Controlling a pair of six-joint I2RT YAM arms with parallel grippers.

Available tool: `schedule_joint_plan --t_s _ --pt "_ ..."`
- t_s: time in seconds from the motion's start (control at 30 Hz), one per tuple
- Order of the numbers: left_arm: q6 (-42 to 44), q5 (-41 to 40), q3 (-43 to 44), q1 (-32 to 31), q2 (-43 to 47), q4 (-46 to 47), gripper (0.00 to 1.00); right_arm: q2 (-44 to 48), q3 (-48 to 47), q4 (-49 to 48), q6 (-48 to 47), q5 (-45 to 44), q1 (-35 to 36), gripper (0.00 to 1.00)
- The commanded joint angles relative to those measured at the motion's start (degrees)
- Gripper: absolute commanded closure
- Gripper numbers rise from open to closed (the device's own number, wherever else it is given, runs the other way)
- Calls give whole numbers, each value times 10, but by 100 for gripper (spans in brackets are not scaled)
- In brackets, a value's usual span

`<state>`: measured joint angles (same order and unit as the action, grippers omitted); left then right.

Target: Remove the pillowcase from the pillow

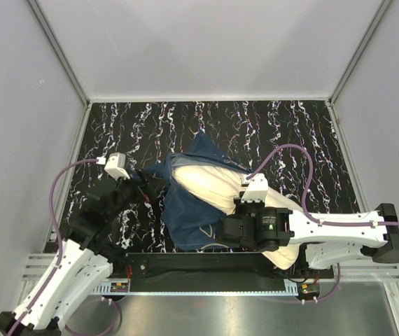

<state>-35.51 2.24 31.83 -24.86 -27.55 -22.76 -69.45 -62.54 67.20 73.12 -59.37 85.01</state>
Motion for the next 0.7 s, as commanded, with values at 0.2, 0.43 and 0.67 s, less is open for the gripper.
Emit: schedule_joint_plan --t_s 0.2,0.43,0.67 --pt "-35 20 -24 -74 -65 154 1 2 -17 7 -13 -40 -8 100" --pt "-29 -4 -26 -98 -137 172 6 16 -9 8 -17 -41 -8 100" --pt "-19 -80 -9 -97 -145 128 99 44 -20 53 -5 -55 -8 100"
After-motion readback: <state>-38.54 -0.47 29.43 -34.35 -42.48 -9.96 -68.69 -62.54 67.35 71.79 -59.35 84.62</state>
